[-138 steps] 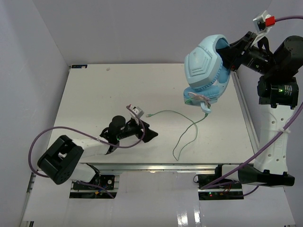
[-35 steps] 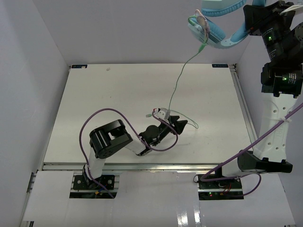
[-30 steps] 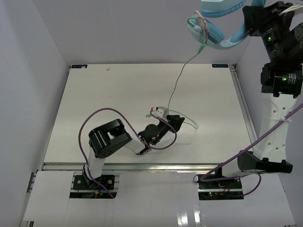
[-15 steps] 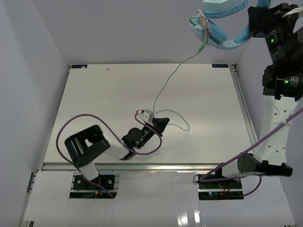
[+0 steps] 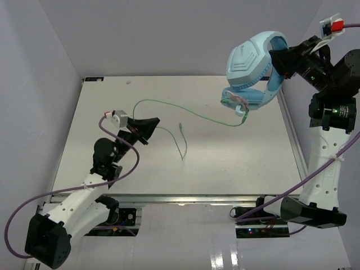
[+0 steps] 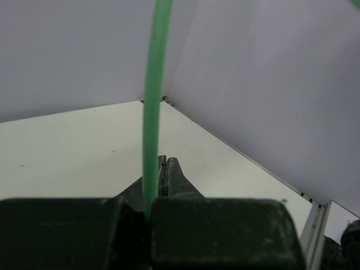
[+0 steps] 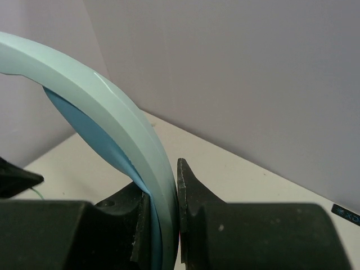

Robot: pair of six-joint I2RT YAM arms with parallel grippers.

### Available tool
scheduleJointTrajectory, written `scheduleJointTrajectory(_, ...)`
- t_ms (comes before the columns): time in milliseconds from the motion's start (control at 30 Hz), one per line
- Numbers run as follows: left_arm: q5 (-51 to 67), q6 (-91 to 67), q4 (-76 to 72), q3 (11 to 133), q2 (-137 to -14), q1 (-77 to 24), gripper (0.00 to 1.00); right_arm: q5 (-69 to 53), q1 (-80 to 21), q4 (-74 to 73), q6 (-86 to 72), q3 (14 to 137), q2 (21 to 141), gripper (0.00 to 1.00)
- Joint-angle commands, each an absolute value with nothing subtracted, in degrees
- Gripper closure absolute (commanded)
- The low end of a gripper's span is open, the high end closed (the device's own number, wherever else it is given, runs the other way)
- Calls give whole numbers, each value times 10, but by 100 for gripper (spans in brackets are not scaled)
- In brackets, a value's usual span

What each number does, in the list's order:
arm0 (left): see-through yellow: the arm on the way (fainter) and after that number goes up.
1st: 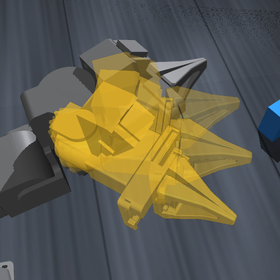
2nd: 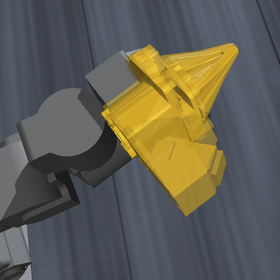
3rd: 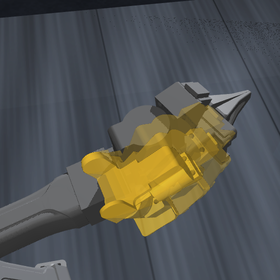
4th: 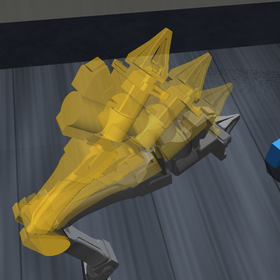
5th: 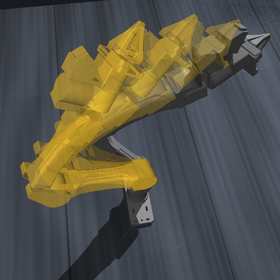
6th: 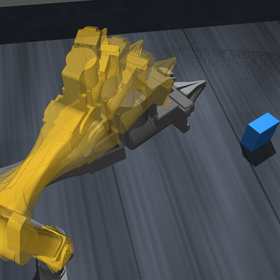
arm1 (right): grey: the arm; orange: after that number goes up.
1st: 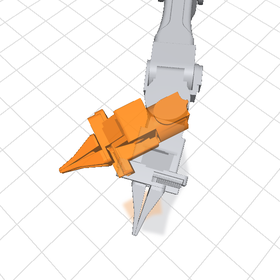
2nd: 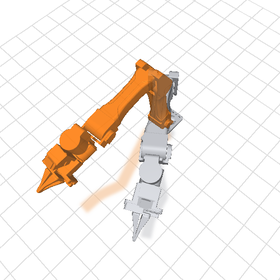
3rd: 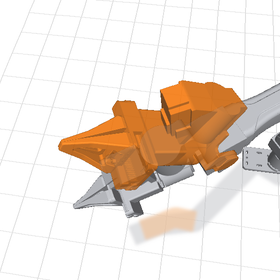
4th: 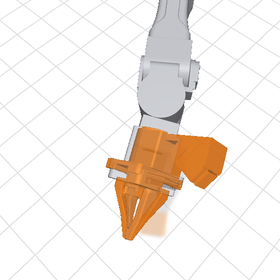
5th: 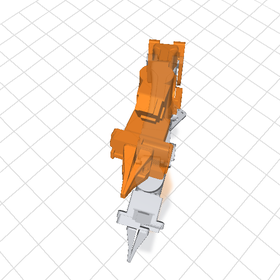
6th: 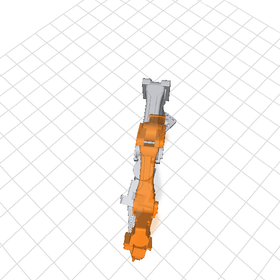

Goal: Wrap the headphones

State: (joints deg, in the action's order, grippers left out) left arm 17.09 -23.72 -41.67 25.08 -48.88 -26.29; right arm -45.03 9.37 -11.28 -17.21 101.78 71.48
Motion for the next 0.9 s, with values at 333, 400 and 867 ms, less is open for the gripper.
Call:
scheduleJointTrajectory(333,527,-189,58,544,-745,-92,100,-692,99,-237,49,917,603,92)
scheduleJointTrajectory(400,542,-188,79,590,-805,-92,100,-729,96,-184,5,885,588,92)
scheduleJointTrajectory(867,551,-175,304,987,-1014,-167,100,-346,-210,-310,221,685,554,92)
